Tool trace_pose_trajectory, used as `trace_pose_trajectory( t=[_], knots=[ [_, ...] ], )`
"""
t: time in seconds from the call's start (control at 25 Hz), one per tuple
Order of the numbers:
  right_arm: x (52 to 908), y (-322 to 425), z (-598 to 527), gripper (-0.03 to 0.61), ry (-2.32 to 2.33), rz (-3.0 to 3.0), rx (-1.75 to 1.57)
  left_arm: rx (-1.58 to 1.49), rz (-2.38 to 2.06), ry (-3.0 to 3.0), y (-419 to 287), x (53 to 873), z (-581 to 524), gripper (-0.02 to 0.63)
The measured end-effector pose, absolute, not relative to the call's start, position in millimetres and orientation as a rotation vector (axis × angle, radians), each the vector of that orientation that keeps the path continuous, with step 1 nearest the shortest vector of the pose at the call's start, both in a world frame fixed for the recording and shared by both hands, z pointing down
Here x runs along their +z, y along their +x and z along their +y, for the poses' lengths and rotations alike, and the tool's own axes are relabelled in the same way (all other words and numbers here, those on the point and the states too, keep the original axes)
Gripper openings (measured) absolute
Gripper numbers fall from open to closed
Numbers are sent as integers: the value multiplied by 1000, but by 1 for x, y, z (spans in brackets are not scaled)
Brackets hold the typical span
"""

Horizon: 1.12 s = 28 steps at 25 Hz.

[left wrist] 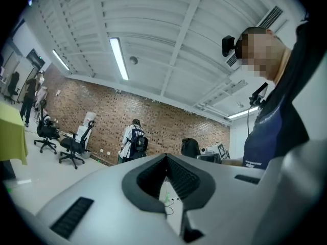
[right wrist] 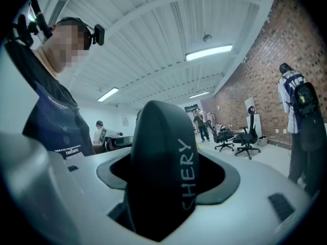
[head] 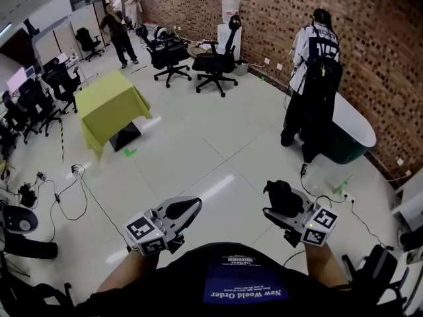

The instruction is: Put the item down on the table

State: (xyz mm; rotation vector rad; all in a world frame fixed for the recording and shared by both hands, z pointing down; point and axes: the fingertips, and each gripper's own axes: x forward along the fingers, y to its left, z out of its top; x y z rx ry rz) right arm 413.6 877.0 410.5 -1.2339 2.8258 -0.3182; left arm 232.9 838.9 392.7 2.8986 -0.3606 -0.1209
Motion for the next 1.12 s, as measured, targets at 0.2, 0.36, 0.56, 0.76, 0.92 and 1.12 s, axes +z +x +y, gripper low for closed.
trace_pose_trajectory(
  t=[0.2,0.36,0.56,0.76,0.92,1.12],
  knots=[
    [415,459,843,318,-1235,2854,-314,-128,-345,2907,284,387,807,-6],
    [427,473,810,318,-1254,2853,-344,-126,-338,2890,295,397,773,-6],
    [428,473,748,318,-1299,2840,-331,-156,-302,2885,295,404,707,-6],
    [406,448,665,318,-1338,2814,-283,-166,-239,2924,276,392,622,-6],
    [400,427,597,318,-1362,2785,-284,-118,-196,2949,257,387,557,-6],
    [402,416,524,318,-1360,2752,-315,-103,-190,2949,247,391,483,-6]
  ],
)
